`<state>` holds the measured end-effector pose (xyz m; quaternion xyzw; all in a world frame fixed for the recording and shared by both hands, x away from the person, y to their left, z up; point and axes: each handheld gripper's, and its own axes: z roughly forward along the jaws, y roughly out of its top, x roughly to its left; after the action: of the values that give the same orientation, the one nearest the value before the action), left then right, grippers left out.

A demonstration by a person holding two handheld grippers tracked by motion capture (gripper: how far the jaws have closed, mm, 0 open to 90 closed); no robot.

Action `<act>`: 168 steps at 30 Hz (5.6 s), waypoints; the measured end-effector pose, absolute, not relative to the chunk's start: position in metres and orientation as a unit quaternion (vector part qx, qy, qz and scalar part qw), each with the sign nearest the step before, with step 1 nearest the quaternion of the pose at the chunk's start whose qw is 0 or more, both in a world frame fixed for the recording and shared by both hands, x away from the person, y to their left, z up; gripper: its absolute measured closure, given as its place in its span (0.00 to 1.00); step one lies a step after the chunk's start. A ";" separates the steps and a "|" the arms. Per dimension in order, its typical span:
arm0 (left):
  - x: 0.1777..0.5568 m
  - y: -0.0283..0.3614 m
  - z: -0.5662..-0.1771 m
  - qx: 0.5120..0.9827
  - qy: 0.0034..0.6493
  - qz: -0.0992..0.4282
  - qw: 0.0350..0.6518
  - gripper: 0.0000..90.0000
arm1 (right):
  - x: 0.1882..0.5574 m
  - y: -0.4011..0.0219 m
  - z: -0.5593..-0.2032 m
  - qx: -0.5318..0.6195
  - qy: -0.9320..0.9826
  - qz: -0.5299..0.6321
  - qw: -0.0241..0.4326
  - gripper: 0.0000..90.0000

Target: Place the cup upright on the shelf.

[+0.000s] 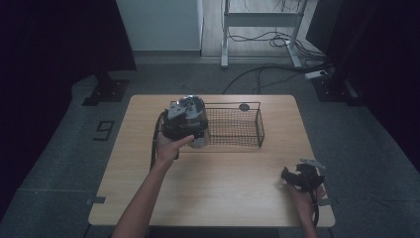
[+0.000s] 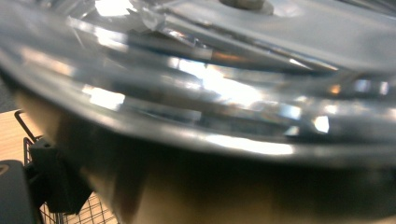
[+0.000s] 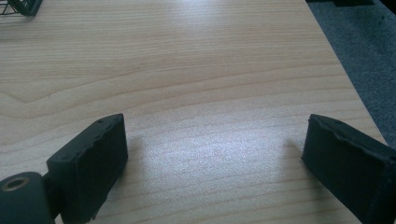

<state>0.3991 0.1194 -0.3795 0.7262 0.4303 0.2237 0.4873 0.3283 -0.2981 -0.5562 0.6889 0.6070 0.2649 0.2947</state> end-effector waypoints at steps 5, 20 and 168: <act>0.405 0.119 -0.380 0.726 0.434 0.224 0.484 0.04 | 0.328 -0.298 -0.556 0.689 0.607 0.265 0.295 0.07; 0.423 0.121 -0.383 0.722 0.448 0.220 0.480 0.04 | 0.328 -0.298 -0.556 0.689 0.605 0.266 0.296 0.08; 0.450 0.107 -0.453 0.751 0.426 0.240 0.444 0.01 | 0.328 -0.298 -0.556 0.690 0.604 0.266 0.296 0.09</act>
<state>0.4496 0.1071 -0.4534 0.7505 0.4264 0.2401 0.4442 0.3282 -0.2984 -0.5560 0.6900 0.6044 0.2659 0.2963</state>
